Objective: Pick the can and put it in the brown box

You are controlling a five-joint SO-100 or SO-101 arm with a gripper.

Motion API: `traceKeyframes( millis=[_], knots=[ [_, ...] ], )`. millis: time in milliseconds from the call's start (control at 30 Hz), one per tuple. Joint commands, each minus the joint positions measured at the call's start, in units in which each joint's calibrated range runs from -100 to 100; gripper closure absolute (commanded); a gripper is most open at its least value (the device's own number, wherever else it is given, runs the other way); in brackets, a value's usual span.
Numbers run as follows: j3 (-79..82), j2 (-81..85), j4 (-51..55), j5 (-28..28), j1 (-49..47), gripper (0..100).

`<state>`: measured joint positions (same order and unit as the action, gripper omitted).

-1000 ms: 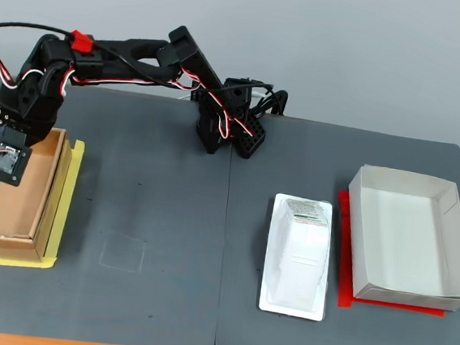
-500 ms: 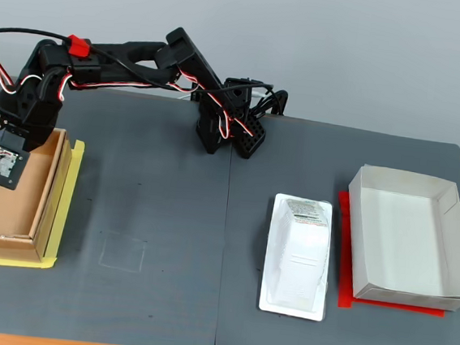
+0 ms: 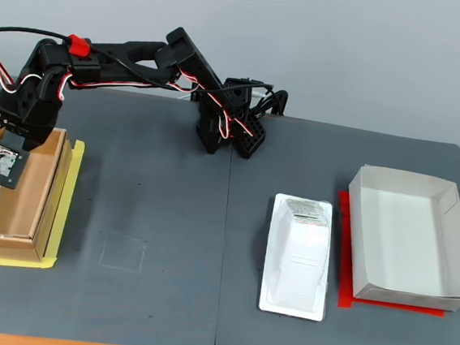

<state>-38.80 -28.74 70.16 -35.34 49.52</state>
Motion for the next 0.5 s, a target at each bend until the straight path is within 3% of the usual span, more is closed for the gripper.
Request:
traceKeyframes(
  millis=[0, 233, 467],
  knots=[
    [-2.3, 1.2, -0.2, 0.2, -0.2, 76],
    [-2.2, 1.6, -0.2, 0.5, -0.7, 99],
    [1.7, 5.1, -0.1, 2.2, -0.9, 99]
  ],
)
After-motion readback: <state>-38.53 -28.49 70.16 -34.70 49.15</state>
